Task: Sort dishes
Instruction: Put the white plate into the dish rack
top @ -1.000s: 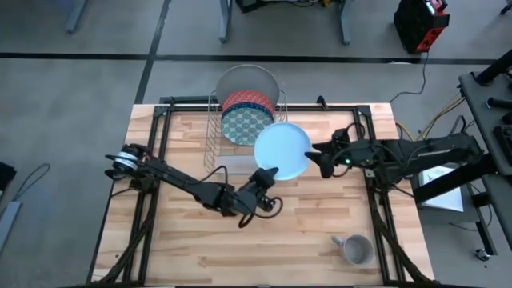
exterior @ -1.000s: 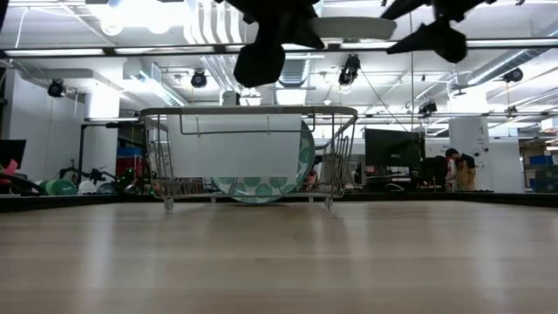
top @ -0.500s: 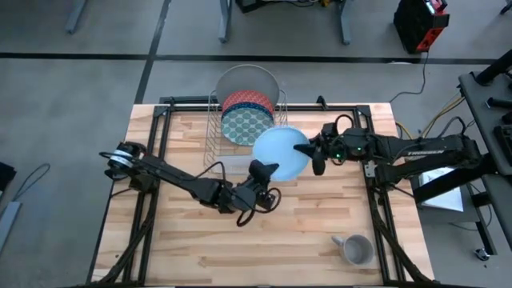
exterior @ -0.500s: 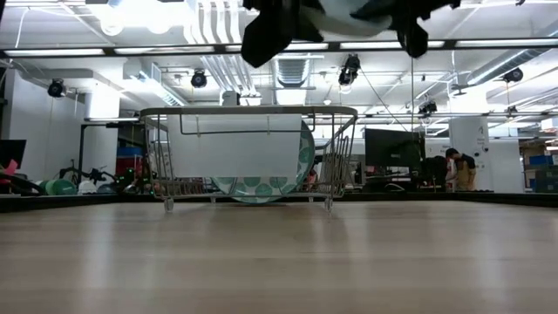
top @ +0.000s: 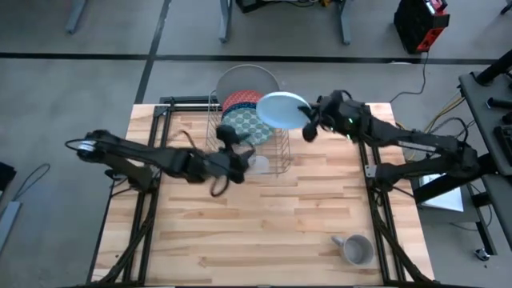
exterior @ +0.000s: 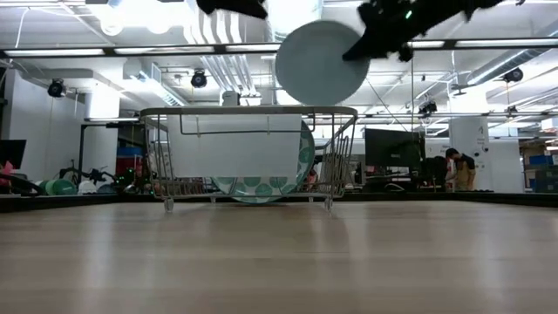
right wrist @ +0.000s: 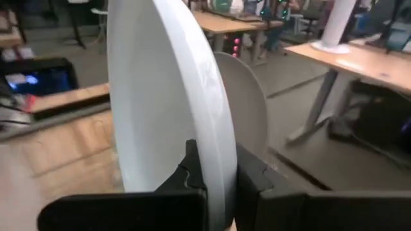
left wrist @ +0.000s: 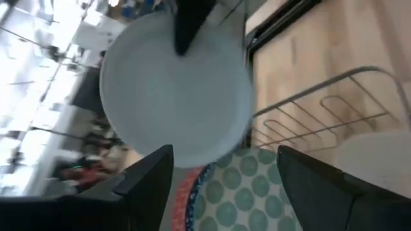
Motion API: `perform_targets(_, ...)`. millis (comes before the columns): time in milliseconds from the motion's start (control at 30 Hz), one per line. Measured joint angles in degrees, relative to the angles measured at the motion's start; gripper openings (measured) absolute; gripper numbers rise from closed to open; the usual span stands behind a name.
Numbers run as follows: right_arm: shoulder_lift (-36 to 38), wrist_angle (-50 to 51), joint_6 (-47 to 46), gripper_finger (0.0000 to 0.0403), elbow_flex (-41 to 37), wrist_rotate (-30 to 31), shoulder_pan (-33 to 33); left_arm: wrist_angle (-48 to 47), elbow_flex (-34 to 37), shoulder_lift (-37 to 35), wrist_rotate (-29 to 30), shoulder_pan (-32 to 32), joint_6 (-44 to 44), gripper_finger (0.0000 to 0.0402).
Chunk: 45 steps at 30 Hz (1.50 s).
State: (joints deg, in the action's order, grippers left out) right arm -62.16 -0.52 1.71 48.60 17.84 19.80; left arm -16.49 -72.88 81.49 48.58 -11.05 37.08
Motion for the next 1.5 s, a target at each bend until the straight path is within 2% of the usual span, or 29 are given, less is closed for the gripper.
perform_targets(167,-10.6,-13.0,2.3,0.0017,1.8,-17.8,8.8,3.5,5.3,-8.7,-14.9,10.6,1.0,0.0267)
perform_targets(267,-17.6,-16.2,2.9,0.0017,4.7,-21.8,11.7,6.5,8.7,-13.2,-23.5,17.8,0.8,0.0267)
perform_targets(367,-23.8,-15.6,5.4,0.0017,7.4,-24.0,11.5,10.3,11.9,-16.6,-31.5,23.7,-0.2,0.0267)
perform_targets(467,-27.9,-15.9,6.0,0.0017,10.0,-25.9,11.3,12.6,14.8,-18.0,-36.2,27.8,-0.9,0.0267)
perform_targets(633,-32.1,-15.9,6.9,0.0017,12.3,-25.9,9.6,15.5,16.7,-18.9,-37.2,30.1,-1.2,0.0268)
perform_targets(900,-33.8,-12.8,12.3,0.0017,13.1,-25.4,5.8,15.2,17.2,-18.8,-37.3,30.4,-2.0,0.0268)
perform_targets(1300,-38.6,-12.2,14.6,0.0017,13.0,-23.6,3.0,18.4,17.2,-14.2,-37.2,31.0,-2.6,0.0268)
perform_targets(1500,-40.1,-12.5,14.8,0.0056,13.0,-22.3,3.1,18.7,17.2,-12.5,-37.2,31.7,-2.6,0.0268)
